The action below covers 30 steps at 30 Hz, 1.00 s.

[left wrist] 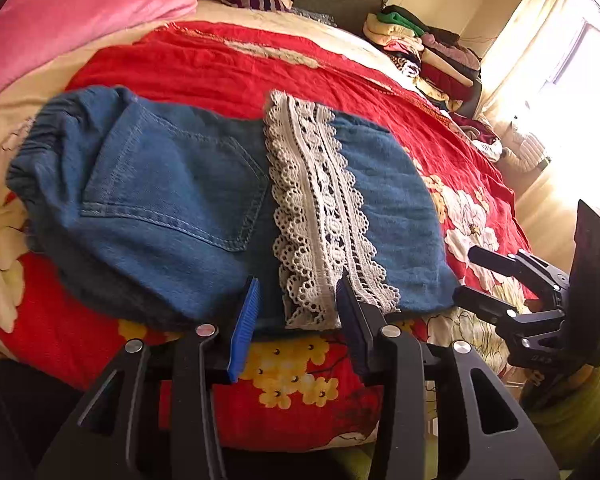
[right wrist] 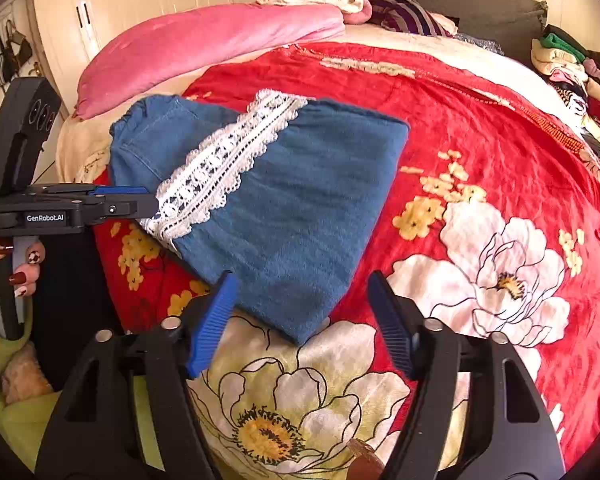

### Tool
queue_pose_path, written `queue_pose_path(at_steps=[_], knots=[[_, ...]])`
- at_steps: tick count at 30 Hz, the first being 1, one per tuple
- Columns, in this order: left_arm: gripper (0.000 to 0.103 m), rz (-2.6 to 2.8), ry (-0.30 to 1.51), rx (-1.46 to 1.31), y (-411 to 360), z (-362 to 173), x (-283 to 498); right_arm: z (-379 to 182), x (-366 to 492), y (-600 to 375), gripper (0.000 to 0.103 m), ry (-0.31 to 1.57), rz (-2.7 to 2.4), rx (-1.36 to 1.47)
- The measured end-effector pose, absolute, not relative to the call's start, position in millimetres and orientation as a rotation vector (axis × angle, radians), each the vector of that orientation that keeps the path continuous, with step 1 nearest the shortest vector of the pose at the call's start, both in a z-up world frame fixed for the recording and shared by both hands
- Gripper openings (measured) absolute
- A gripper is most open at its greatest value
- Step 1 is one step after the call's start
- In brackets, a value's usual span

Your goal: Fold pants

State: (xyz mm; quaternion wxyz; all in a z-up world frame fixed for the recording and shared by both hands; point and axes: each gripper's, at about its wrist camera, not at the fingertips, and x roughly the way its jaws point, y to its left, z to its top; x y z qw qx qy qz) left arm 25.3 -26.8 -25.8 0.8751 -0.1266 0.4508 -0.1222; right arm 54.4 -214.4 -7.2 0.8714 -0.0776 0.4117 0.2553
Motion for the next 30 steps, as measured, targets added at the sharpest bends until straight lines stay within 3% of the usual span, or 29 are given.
queue_pose_path(at_steps=[2, 3, 15, 18, 20, 25, 30], knots=[[0.051, -0.25, 0.93, -0.255, -25, -21, 23, -3, 55, -215, 0.069, 0.849, 0.531, -0.159], [0.053, -0.245, 0.921, -0.247, -24, -19, 22, -1, 55, -215, 0.07, 0.844, 0.529, -0.161], [0.059, -0.241, 0.858, -0.18, -35, -1, 15, 23, 77, -231, 0.077, 0.778, 0.464, -0.146], [0.055, -0.29, 0.834, -0.128, -59, 12, 18, 35, 105, -240, 0.077, 0.755, 0.428, -0.139], [0.044, -0.353, 0.824, -0.094, -81, 18, 24, 38, 132, -245, 0.076, 0.763, 0.405, -0.137], [0.025, -0.456, 0.901, -0.014, -131, -6, 51, 28, 197, -248, 0.055, 0.839, 0.417, -0.105], [0.023, -0.452, 0.984, 0.03, -140, -50, 54, 8, 231, -233, 0.045, 0.897, 0.462, -0.16]])
